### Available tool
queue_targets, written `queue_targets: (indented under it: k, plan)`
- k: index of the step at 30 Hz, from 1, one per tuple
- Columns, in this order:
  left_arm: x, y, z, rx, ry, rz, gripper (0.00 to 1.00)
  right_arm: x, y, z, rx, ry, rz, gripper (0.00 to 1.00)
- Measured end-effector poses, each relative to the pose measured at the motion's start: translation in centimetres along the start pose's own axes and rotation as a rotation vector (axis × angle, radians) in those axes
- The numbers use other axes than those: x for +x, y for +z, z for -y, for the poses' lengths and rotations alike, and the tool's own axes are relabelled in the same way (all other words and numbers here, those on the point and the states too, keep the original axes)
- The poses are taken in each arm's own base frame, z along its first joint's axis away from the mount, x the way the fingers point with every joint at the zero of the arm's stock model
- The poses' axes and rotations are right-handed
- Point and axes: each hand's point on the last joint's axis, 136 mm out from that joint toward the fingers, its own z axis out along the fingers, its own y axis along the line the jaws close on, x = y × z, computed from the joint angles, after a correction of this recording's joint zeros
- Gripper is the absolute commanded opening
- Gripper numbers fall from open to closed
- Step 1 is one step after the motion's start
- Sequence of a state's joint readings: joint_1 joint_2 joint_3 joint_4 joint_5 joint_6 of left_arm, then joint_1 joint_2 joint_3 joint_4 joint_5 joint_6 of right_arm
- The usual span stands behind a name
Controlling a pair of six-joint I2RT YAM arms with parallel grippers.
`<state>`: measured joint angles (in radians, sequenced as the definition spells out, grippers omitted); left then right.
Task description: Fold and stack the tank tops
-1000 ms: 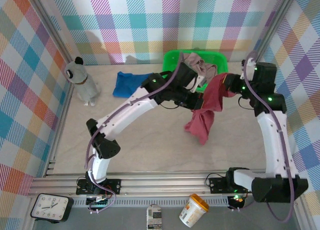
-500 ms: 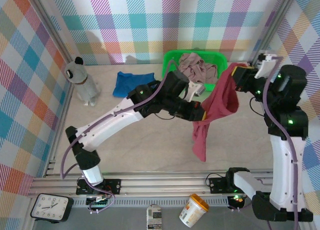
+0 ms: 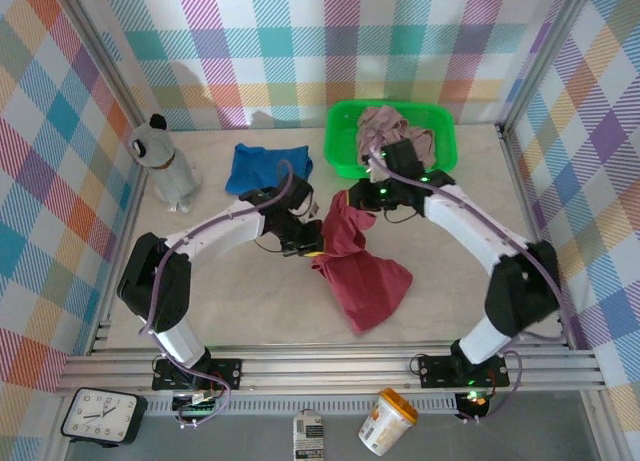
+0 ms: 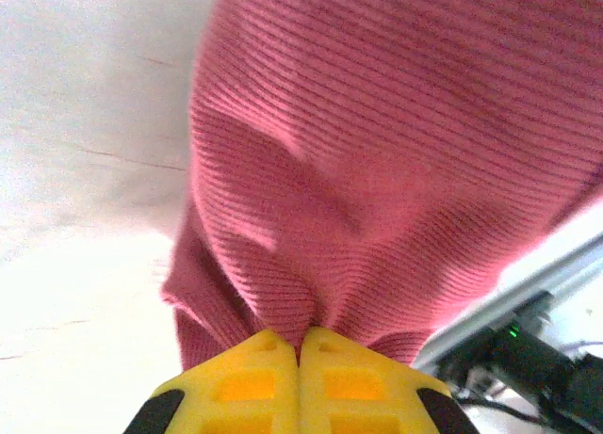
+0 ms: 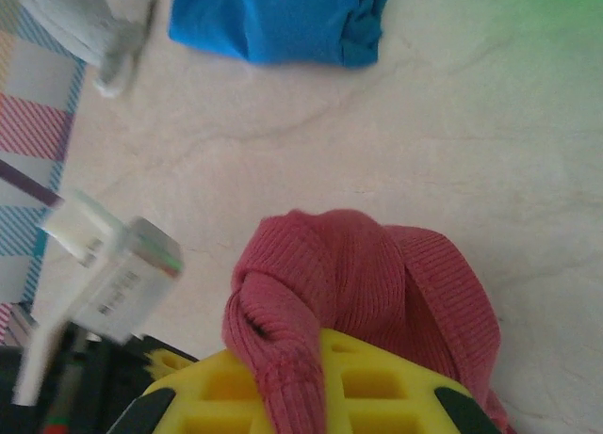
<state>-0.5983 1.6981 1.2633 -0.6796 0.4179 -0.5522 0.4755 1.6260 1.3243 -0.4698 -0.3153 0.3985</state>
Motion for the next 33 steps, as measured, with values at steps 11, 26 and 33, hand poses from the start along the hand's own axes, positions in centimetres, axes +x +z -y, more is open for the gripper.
queue_targets:
  k: [11, 26, 33]
  plan:
    - [-4.4, 0.9, -9.3, -0.289, -0.094, 0.008, 0.16, -1.2, 7.5, -0.5, 0.006, 0.008, -0.051, 0.36]
    - [-1.1, -3.2, -10.1, -0.375, -0.124, 0.072, 0.48, 4.1, -0.6, 3.1, 0.147, -0.071, -0.069, 0.66]
    - [8.6, 0.1, -5.9, -0.294, -0.105, -0.013, 0.47, 10.7, -1.3, 6.0, 0.193, -0.025, -0.175, 0.67]
